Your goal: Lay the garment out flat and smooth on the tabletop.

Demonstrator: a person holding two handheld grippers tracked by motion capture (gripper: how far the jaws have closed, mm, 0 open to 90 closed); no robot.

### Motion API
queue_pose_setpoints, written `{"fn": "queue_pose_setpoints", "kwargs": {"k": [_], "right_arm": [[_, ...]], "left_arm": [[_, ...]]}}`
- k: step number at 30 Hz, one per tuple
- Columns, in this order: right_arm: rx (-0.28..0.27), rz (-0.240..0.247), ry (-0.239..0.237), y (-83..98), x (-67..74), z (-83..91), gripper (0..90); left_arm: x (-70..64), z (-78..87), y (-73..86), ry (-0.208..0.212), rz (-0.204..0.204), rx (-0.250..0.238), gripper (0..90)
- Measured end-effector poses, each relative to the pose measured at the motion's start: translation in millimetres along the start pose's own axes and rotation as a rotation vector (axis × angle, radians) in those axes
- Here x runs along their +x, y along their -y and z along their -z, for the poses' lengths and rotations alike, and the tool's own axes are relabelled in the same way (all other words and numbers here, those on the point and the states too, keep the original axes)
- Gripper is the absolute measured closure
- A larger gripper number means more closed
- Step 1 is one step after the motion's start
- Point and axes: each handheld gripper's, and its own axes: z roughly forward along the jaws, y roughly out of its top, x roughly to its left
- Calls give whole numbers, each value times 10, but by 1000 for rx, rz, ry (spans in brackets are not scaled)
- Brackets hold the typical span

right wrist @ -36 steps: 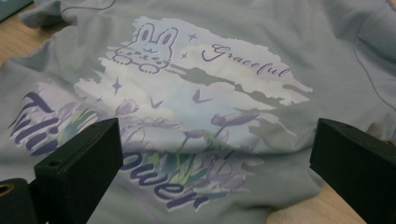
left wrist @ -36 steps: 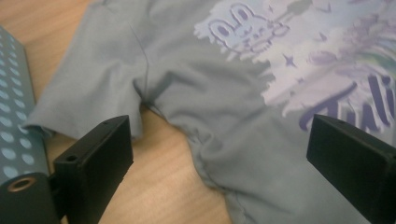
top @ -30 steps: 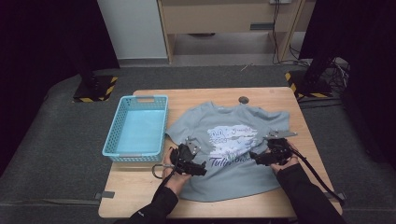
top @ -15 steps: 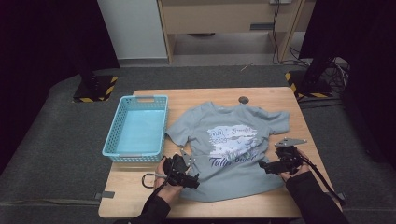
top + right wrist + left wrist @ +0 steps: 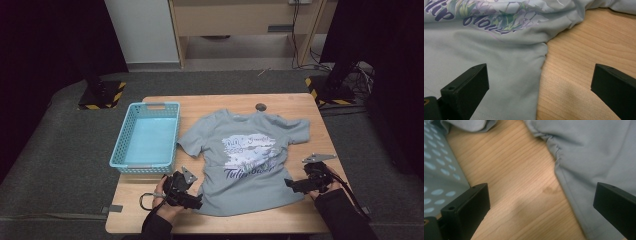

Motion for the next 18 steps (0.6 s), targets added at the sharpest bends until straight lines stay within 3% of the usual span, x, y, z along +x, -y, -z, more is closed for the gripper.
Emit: {"fn": "queue_pose_setpoints", "kwargs": {"k": [5,12,18], "right_arm": [[5,3,0,46,-23,10,19],[13,-13,2,103,-86,34,20],[8,-30,12,126,-158,46,18]], "left_arm": [[117,33,104,-16,32,11,0],[253,44,205,-24,44,15,1],[419,53,307,-36,89,26,1]]}}
